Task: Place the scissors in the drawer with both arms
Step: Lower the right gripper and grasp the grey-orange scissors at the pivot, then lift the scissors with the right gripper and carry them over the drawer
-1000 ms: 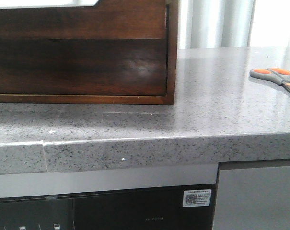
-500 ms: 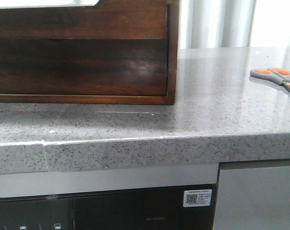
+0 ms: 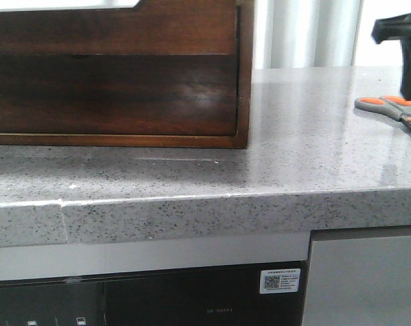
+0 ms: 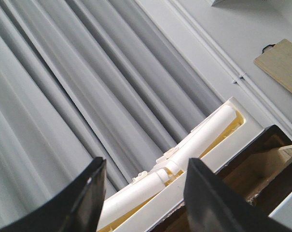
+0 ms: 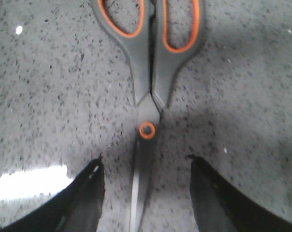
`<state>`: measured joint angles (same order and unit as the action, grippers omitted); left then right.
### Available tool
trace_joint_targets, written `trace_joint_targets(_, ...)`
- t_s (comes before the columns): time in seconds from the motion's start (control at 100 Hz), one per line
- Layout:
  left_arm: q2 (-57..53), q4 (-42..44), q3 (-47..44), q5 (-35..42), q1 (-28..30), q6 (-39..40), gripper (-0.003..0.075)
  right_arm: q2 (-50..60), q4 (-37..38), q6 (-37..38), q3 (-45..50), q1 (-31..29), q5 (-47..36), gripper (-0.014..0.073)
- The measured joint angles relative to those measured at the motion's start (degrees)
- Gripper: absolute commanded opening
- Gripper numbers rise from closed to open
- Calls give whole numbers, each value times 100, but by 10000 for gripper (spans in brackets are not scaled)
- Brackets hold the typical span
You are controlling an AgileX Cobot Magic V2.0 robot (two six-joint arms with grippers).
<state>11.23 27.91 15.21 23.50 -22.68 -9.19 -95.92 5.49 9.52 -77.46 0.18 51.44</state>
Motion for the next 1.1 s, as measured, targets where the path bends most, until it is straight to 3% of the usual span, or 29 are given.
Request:
trace_joint_targets(0.36,0,-9,0,-108,0,4,348,-972,0,-30,-951,0,273,351)
trace_joint_targets(0.72,0,-13,0,-110,0,14,348,-1256,0,-44,-1083,0,403,338)
trace_joint_targets(0.81,0,-13,0,-110,0,14,348,-1283,-3,-44,-1107,0,425,248)
trace_joint_targets(0.98,0,-13,11,-110,0,14,348,-1291,-40,-44,-1118,22,425,-46)
trace_joint_targets(1.1,0,-13,11,-110,0,14,348,-1291,-40,-204,-1118,35,425,-72)
